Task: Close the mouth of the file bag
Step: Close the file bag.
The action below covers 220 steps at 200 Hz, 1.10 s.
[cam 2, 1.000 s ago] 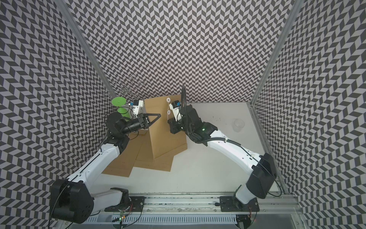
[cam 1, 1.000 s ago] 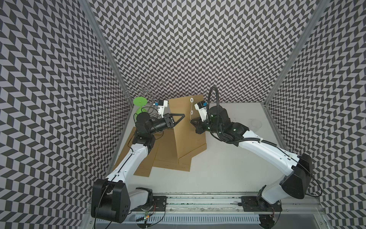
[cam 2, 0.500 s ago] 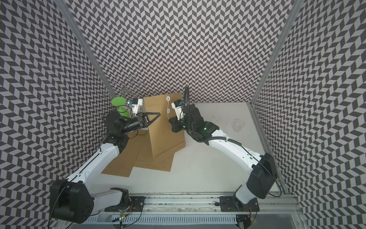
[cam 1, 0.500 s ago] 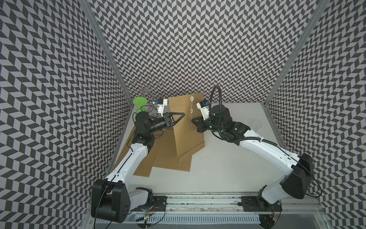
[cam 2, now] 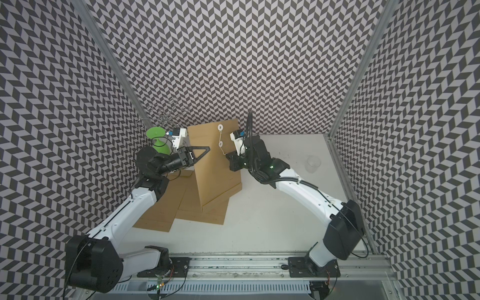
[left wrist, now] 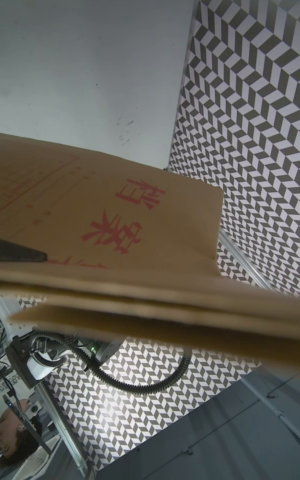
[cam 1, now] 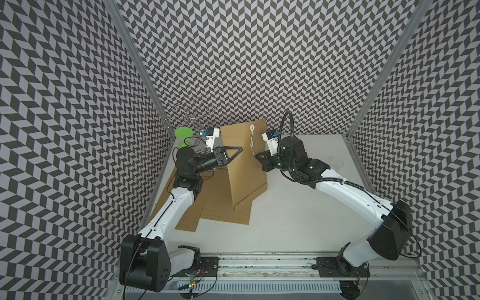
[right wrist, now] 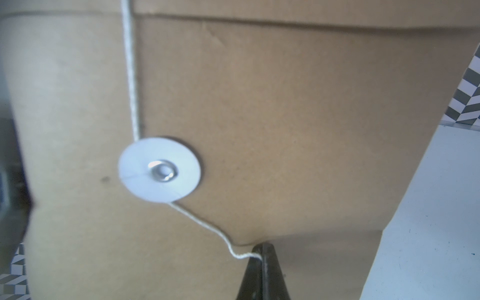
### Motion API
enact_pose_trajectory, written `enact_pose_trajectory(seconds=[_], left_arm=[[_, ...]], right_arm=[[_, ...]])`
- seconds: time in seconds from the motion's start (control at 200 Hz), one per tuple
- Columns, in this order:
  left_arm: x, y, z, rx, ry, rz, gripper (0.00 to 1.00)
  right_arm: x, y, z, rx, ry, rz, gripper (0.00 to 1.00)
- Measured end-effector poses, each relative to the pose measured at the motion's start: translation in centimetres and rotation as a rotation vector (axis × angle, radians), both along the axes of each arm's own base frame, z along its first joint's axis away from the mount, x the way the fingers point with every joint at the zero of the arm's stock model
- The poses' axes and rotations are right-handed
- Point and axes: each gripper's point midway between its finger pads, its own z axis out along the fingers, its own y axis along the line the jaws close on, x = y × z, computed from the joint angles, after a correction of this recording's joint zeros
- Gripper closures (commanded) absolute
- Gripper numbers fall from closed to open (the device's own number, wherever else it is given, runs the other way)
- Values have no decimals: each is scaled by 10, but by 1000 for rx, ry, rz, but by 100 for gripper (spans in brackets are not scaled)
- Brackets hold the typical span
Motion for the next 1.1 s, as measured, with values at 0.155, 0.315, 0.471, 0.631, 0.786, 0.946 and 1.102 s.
enact_pose_trajectory(seconds=[0.155,0.315,0.471,0.631,0.786,0.946,1.102], left_arm=[[-1,-1,0,0,-1,-3,100],[1,1,2,2,-5,2,100],[0,1,7,0,-21,0,100],[-1,1,8,0,-20,-3,100],[-1,1,8,-1,-21,-5,100],[-2,1,12,-7,-43,-5,100],[-4,1,15,-15,-49,-9,100]], right_arm=[[2,-3,-1,-7,-4,-12,100],[0,-6,0,-12,-17,-6,100],[-7,-11,-1,-18,-22,5,100],[-6,-13,-2,-21,-20,5,100],[-1,-16,0,-25,-18,-4,100],[-1,-9,6,-24,-16,11,100],[-10,3,8,-24,-15,40,100]])
